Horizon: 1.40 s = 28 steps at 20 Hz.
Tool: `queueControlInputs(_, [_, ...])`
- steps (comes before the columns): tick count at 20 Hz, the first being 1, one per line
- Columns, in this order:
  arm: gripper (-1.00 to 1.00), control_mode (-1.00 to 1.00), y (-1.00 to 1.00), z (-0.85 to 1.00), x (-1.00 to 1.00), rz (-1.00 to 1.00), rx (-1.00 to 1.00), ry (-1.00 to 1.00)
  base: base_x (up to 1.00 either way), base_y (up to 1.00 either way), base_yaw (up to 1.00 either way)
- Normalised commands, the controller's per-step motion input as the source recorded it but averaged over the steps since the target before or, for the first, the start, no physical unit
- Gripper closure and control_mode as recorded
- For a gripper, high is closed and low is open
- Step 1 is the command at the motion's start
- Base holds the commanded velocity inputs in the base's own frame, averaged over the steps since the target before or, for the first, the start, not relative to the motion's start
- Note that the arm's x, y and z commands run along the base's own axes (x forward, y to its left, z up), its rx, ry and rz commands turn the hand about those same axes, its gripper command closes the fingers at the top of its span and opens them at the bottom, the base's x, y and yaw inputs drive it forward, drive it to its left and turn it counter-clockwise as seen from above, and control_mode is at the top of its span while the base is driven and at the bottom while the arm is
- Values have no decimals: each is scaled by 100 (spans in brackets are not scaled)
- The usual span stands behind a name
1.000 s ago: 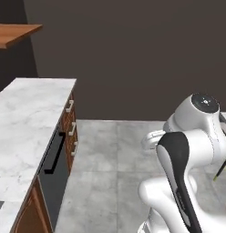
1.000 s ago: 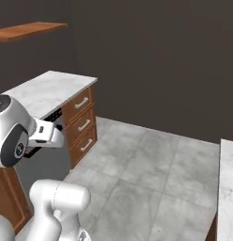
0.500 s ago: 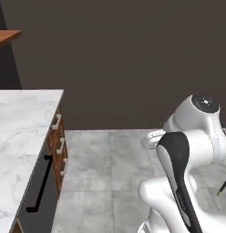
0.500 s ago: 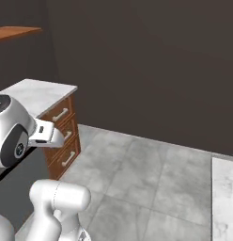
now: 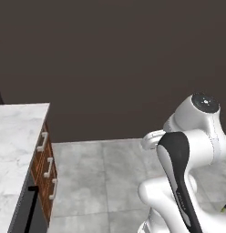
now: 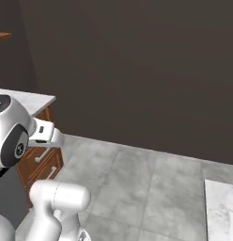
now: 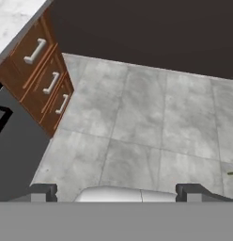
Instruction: Four empty soda cans are scattered around the kitchen. Gather all the cans and cluster them next to the stove for recycling.
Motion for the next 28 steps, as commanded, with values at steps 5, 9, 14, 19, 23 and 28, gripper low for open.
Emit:
queueControlInputs(5, [-100,100,0,0,0,0,0,0,58,13,-26])
queueControlInputs(9, [-100,100,0,0,0,0,0,0,48,15,-30])
queueControlInputs(14, [-100,100,0,0,0,0,0,0,23,14,-37])
queueControlInputs(19, [-100,100,0,0,0,0,0,0,69,24,-19])
queueControlInputs(23, [-100,100,0,0,0,0,0,0,100,2,0])
queueControlInputs(28, [-100,100,0,0,0,0,0,0,100,0,0])
